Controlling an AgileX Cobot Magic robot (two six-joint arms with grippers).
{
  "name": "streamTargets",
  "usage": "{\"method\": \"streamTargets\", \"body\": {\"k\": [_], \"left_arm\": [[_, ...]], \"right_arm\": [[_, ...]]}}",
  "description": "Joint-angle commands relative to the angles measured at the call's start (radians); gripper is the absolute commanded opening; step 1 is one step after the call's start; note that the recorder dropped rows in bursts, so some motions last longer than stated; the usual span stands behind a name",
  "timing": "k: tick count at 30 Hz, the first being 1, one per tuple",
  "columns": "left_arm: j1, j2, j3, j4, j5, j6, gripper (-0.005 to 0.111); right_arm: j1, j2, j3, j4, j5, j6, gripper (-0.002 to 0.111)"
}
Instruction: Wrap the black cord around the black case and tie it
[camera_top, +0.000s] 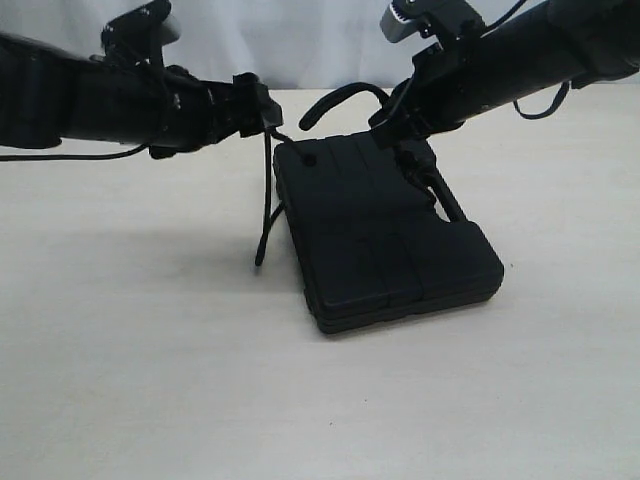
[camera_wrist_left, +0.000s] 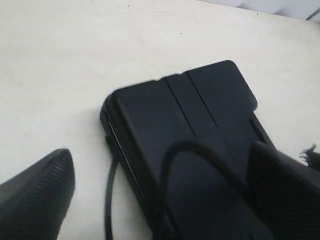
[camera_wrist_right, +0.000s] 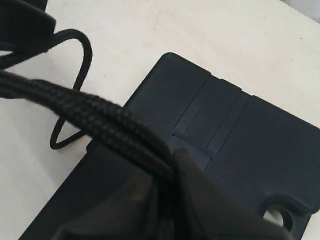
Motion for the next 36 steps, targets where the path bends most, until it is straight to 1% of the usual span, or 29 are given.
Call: {"method": "streamTargets", "body": {"k": [1, 2, 4, 5, 6, 7, 8, 9, 10, 11, 12, 13, 15, 16, 19, 22, 24, 25, 27, 31, 34, 36], "left_arm": [[0.000, -0.024, -0.063, 0.038, -0.020, 0.229, 0.086], [0.000, -0.026, -0.087, 0.038, -0.020, 0.302, 0.086], [0.000, -0.033, -0.131, 0.047, -0.022, 0.507, 0.086], [0.000, -0.039, -0.131, 0.188, 0.056, 0.507, 0.086], [0.000, -0.039, -0.131, 0.400, 0.231, 0.485, 0.086], [0.000, -0.032, -0.131, 0.524, 0.312, 0.442, 0.086], [0.000, -0.028, -0.131, 0.564, 0.344, 0.428, 0.086], [-0.003, -0.001, -0.131, 0.605, 0.417, 0.417, 0.086], [-0.003, 0.018, -0.131, 0.618, 0.461, 0.417, 0.086], [-0.015, 0.054, -0.131, 0.673, 0.546, 0.428, 0.086], [-0.026, 0.071, -0.131, 0.732, 0.580, 0.440, 0.086], [-0.061, 0.091, -0.131, 0.868, 0.601, 0.460, 0.086], [-0.103, 0.104, -0.131, 0.977, 0.575, 0.470, 0.086], [-0.145, 0.113, -0.131, 1.008, 0.566, 0.531, 0.086], [-0.223, 0.122, -0.131, 1.036, 0.570, 0.693, 0.086], [-0.252, 0.122, -0.131, 1.037, 0.617, 0.757, 0.086], [-0.275, 0.122, -0.131, 1.037, 0.631, 0.835, 0.086], [-0.297, 0.122, -0.119, 1.037, 0.628, 0.899, 0.086], [-0.322, 0.122, -0.104, 1.037, 0.615, 0.954, 0.086], [-0.370, 0.122, -0.068, 1.062, 0.536, 0.996, 0.086], [-0.392, 0.140, -0.063, 1.098, 0.527, 1.004, 0.086], [-0.399, 0.162, -0.063, 1.098, 0.527, 0.999, 0.080]], "right_arm": [[-0.002, 0.001, 0.003, -0.001, -0.004, -0.017, 0.004], [-0.002, 0.001, 0.003, -0.001, -0.004, -0.021, 0.004], [-0.004, 0.001, 0.003, -0.031, -0.014, -0.021, 0.004], [-0.009, 0.001, 0.003, -0.031, -0.034, -0.021, 0.004], [-0.019, -0.001, 0.003, -0.028, -0.042, -0.021, 0.004], [-0.030, -0.001, 0.003, -0.023, -0.042, -0.021, 0.004], [-0.037, -0.001, 0.003, -0.023, -0.042, -0.021, 0.004], [-0.043, -0.001, 0.003, -0.023, -0.042, -0.018, 0.004], [-0.047, -0.001, 0.003, -0.023, -0.042, -0.019, 0.004], [-0.049, -0.001, 0.003, -0.023, -0.038, -0.019, 0.004], [-0.049, -0.001, 0.003, -0.023, -0.035, -0.019, 0.004], [-0.049, -0.001, 0.003, -0.023, -0.032, -0.019, 0.004], [-0.049, -0.001, 0.003, -0.023, -0.031, -0.019, 0.004], [-0.049, -0.001, 0.003, -0.023, -0.031, -0.019, 0.004], [-0.049, -0.001, 0.003, -0.023, -0.031, -0.019, 0.004], [-0.049, -0.001, 0.003, -0.023, -0.034, -0.019, 0.004], [-0.049, -0.001, 0.003, -0.023, -0.034, -0.019, 0.004], [-0.049, -0.001, 0.003, -0.023, -0.034, -0.019, 0.004], [-0.049, -0.001, 0.003, -0.023, -0.034, -0.019, 0.004], [-0.049, -0.001, 0.003, -0.023, -0.034, -0.019, 0.004], [-0.049, -0.001, 0.003, -0.023, -0.032, -0.017, 0.004], [-0.049, -0.001, 0.003, -0.023, -0.032, -0.010, 0.004]]}}
